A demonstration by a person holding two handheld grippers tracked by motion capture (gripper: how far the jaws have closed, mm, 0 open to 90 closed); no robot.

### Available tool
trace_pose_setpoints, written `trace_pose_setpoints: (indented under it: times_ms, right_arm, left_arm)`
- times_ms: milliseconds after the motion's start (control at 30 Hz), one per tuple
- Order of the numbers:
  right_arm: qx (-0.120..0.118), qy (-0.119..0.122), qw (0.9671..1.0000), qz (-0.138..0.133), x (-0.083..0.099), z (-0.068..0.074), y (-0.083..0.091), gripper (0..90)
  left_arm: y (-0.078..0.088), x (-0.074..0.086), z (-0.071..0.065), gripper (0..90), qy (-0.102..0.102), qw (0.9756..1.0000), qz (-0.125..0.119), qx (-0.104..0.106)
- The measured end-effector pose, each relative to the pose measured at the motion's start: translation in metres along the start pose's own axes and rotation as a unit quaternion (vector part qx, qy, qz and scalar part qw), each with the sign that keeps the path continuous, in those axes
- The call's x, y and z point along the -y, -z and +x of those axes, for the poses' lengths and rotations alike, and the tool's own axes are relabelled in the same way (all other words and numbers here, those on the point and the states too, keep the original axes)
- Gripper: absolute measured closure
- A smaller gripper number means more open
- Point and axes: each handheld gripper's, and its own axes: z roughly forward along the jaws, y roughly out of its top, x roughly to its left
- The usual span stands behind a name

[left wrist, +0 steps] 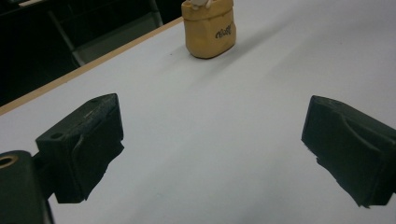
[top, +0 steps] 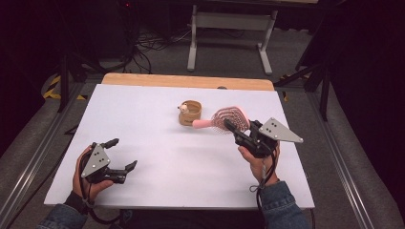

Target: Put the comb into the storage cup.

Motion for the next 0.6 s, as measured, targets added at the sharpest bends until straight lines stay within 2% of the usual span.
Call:
trace_pose_setpoints:
  times_ms: [233, 400, 600]
  right_arm:
    - [0.021, 0.003, 0.9998, -0.005, -0.014, -0.012, -0.011, 63.4]
    - [0.036, 0.004, 0.9993, 0.002, -0.026, -0.022, -0.024, 63.4]
    - [0.046, 0.016, 0.9987, 0.017, -0.033, -0.025, -0.037, 63.4]
  left_arm:
    - [0.001, 0.000, 0.000, 6.0, -0.004, 1.0000, 0.000, -0.002]
    - [0.001, 0.000, 0.000, 6.0, -0.002, 1.0000, -0.002, 0.002]
    - [-0.001, 0.001, 0.001, 6.4, -0.007, 0.9998, 0.016, -0.008]
